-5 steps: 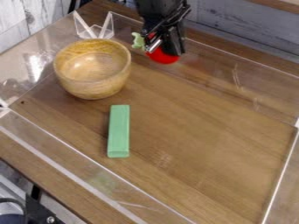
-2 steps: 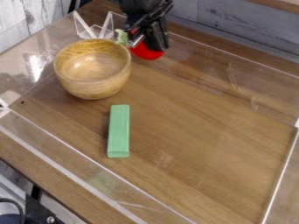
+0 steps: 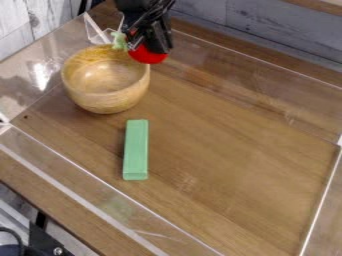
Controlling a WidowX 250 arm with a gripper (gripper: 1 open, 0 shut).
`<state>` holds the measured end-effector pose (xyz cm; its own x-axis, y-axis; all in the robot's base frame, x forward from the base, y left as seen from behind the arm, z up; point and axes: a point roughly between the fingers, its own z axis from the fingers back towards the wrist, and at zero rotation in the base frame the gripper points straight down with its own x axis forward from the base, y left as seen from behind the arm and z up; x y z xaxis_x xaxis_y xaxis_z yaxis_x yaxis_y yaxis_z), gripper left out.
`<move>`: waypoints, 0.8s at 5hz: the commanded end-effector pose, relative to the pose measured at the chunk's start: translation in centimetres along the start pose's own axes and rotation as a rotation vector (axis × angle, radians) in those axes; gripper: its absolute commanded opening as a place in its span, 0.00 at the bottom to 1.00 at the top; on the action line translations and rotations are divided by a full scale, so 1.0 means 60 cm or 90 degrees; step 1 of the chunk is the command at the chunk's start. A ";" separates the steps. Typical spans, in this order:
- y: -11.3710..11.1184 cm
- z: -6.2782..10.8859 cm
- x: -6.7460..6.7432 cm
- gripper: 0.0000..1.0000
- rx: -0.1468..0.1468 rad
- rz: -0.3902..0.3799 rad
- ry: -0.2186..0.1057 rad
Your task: Move the red object to the left side of the table
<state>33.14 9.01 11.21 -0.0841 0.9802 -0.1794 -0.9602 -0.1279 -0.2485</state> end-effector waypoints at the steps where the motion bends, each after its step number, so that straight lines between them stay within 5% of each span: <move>1: -0.014 0.025 0.006 0.00 -0.033 0.004 -0.012; 2: -0.013 0.026 0.009 0.00 -0.033 0.011 -0.012; 3: -0.013 0.012 0.015 1.00 -0.026 0.015 -0.011; 4: -0.012 -0.001 0.021 1.00 -0.020 0.020 -0.011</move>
<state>33.40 9.67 9.53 -0.1153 0.9758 -0.1859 -0.9619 -0.1564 -0.2242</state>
